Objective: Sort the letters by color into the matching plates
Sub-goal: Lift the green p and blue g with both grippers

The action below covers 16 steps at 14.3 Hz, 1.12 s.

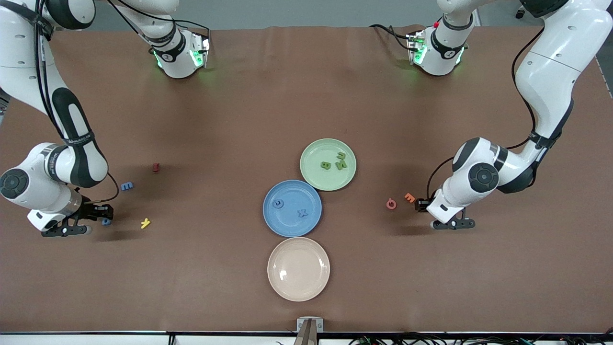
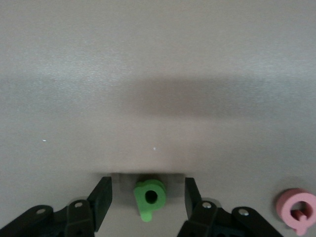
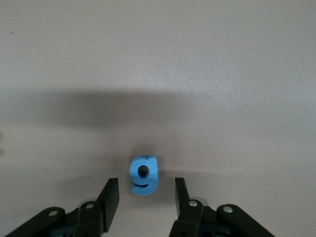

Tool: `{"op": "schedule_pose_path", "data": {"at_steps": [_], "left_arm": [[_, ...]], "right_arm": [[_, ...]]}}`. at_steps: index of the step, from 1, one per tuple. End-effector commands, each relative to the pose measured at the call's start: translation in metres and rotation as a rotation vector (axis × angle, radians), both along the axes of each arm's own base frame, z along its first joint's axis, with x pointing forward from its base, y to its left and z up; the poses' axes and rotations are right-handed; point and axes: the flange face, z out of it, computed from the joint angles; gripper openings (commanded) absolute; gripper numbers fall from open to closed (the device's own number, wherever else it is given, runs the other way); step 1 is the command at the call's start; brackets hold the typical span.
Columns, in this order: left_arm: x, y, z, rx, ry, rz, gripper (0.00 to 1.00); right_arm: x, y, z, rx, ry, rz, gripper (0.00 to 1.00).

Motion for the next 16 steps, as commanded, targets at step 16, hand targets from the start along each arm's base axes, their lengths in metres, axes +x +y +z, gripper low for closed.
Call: {"op": "schedule_pose_path", "data": {"at_steps": [16], "left_arm": [[-0.004,-0.0026,-0.0052,0.02,0.009,-0.021,0.28]], "right_arm": [[0.0111,-0.0081,-0.0128,0.05,-0.024,0.02,0.36]]}}
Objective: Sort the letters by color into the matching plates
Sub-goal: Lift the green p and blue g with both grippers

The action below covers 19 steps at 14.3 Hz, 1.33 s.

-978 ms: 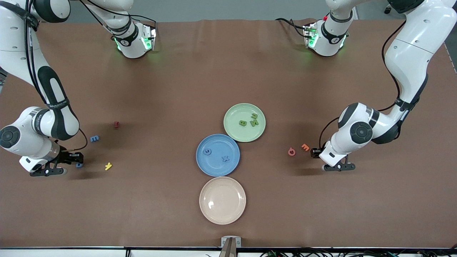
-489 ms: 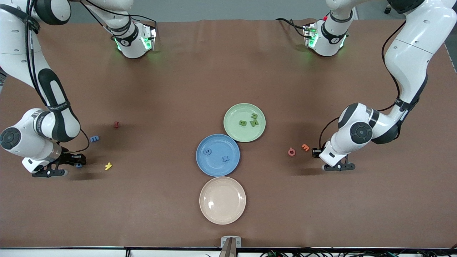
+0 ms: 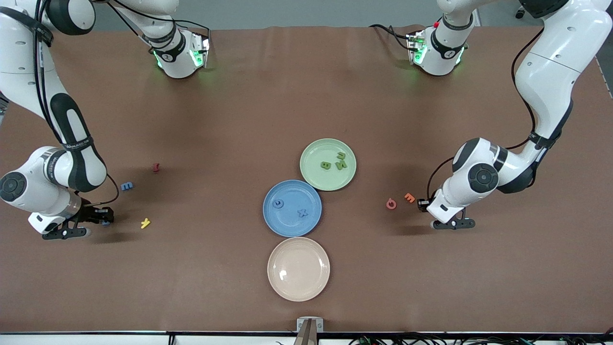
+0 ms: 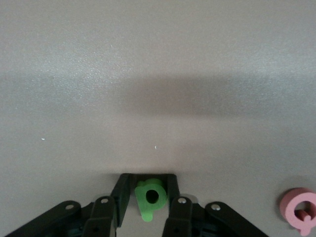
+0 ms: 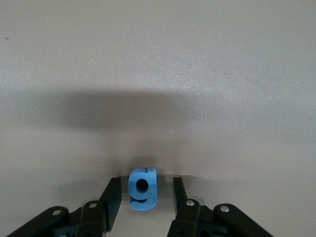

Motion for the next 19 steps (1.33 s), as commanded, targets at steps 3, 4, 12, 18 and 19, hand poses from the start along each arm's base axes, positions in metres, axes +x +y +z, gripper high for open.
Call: {"op": "schedule_pose_path", "data": {"at_steps": [3,4,12,18,19], "left_arm": [[-0.002,0.0,0.0,0.024,0.003,0.005,0.18],[-0.002,-0.002,0.0,0.024,0.002,0.013,0.17],[-0.024,-0.074,0.048,0.037,0.041,0.117,0.17],[-0.069,-0.198,0.078,0.004,0.036,0.19,0.17],[-0.078,-0.221,0.081,-0.001,0.033,0.2,0.17]], "right_arm": [[0.005,-0.005,-0.003,0.019,-0.015,0.005,0.16],[0.005,-0.004,-0.003,0.021,-0.013,0.003,0.06],[0.023,0.05,0.039,0.048,0.065,-0.066,0.02],[0.025,0.192,0.064,0.039,0.136,-0.276,0.03],[0.024,0.225,0.064,0.032,0.133,-0.333,0.03]]}}
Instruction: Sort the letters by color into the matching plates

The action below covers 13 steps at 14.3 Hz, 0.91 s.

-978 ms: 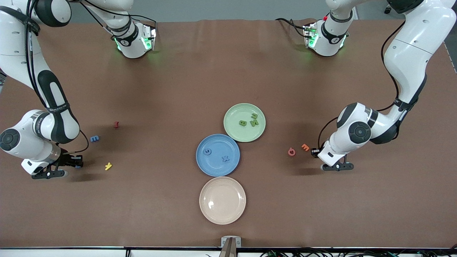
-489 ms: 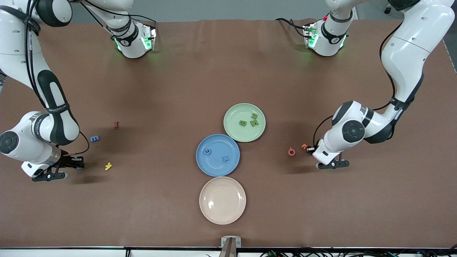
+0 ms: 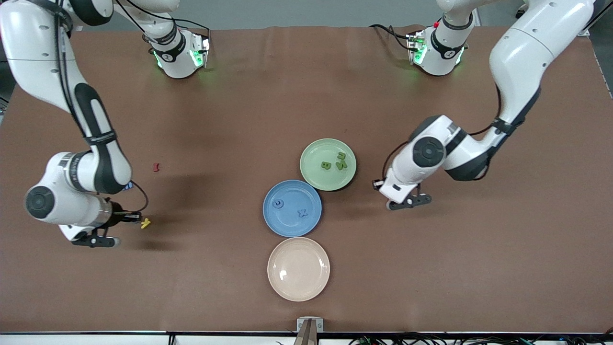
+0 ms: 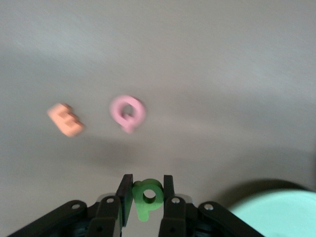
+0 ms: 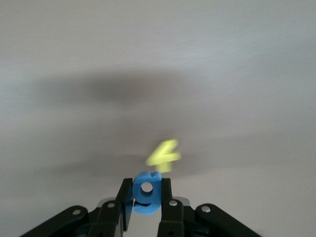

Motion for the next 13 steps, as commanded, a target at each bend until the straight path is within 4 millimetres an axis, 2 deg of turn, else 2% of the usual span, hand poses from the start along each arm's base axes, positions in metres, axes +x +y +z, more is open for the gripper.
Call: {"op": "schedule_pose_path", "data": {"at_steps": [1,2,4,5,6,8,11,13], "left_arm": [[-0.023,-0.06,0.013,0.011,-0.021,0.029,0.17],[-0.034,-0.08,0.014,0.006,-0.02,0.025,0.17],[-0.052,-0.113,0.013,-0.004,-0.015,0.031,0.17],[-0.061,-0.128,0.012,-0.009,-0.009,0.033,0.17],[-0.071,-0.138,0.008,-0.003,-0.004,0.038,0.17],[-0.089,-0.155,-0.008,0.029,0.0,0.028,0.17],[-0.105,-0.168,-0.02,0.057,0.006,0.032,0.17],[-0.106,-0.178,-0.012,0.035,0.016,0.043,0.17]], "right_arm": [[-0.009,0.083,0.006,-0.02,0.009,-0.141,0.03],[-0.013,0.116,0.005,-0.028,0.002,-0.189,0.03],[-0.021,0.168,0.01,-0.035,-0.008,-0.271,0.03],[-0.026,0.192,0.011,-0.039,-0.013,-0.302,0.03],[-0.031,0.226,0.016,-0.038,-0.025,-0.331,0.03],[-0.034,0.274,0.032,-0.025,-0.06,-0.401,0.03],[-0.045,0.348,0.023,-0.019,-0.079,-0.477,0.03],[-0.048,0.39,0.012,-0.006,-0.093,-0.539,0.02]]}}
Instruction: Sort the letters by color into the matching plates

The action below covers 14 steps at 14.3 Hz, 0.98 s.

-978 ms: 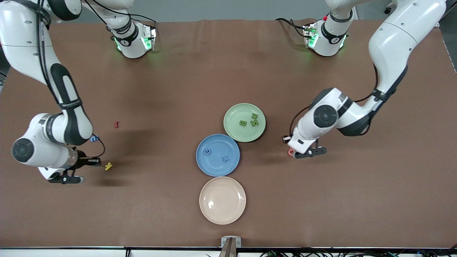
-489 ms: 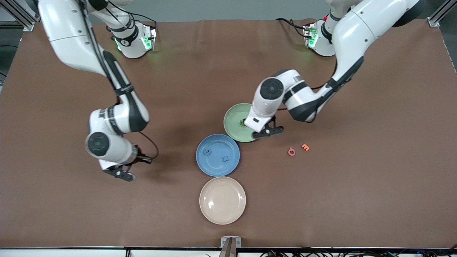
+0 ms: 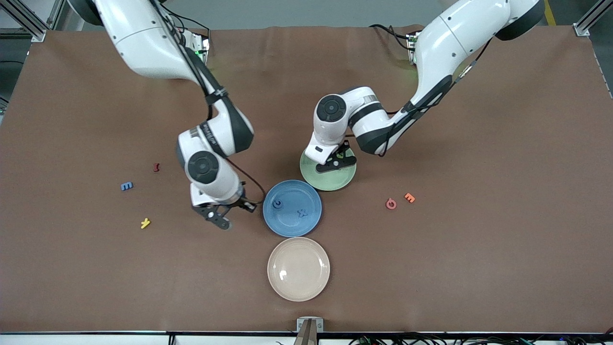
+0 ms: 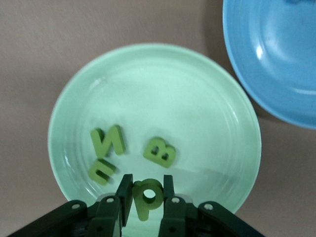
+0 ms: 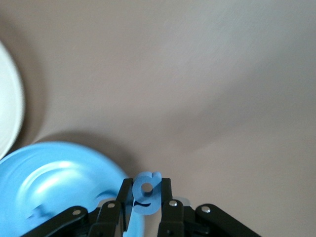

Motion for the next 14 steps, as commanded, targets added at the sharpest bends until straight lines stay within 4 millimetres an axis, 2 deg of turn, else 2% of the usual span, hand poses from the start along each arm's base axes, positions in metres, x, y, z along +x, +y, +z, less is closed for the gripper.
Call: {"op": "schedule_pose_path", "data": {"at_steps": [1,3,4,8,11,12,14], "left_arm": [[0.006,-0.011,0.013,-0.014,0.0,0.025,0.17],[0.003,-0.014,0.012,-0.011,-0.001,0.022,0.17],[0.002,-0.015,0.012,-0.01,-0.002,0.02,0.19],[0.002,-0.016,0.012,-0.01,-0.003,0.017,0.34],[0.002,-0.015,0.012,-0.01,-0.003,0.014,0.52],[0.003,-0.014,0.013,-0.01,-0.004,0.014,0.56],[0.012,-0.008,0.018,-0.014,-0.012,0.026,0.56]], "right_arm": [[0.006,0.053,-0.02,0.012,-0.024,-0.09,0.02],[0.004,0.081,-0.025,0.029,-0.041,-0.133,0.02],[0.003,0.088,-0.023,0.034,-0.047,-0.137,0.02],[-0.009,0.103,-0.024,0.033,-0.041,-0.152,0.02],[-0.017,0.11,-0.027,0.026,-0.031,-0.142,0.02],[-0.02,0.114,-0.028,0.026,-0.026,-0.141,0.02],[-0.024,0.118,-0.028,0.025,-0.024,-0.153,0.02]]}}
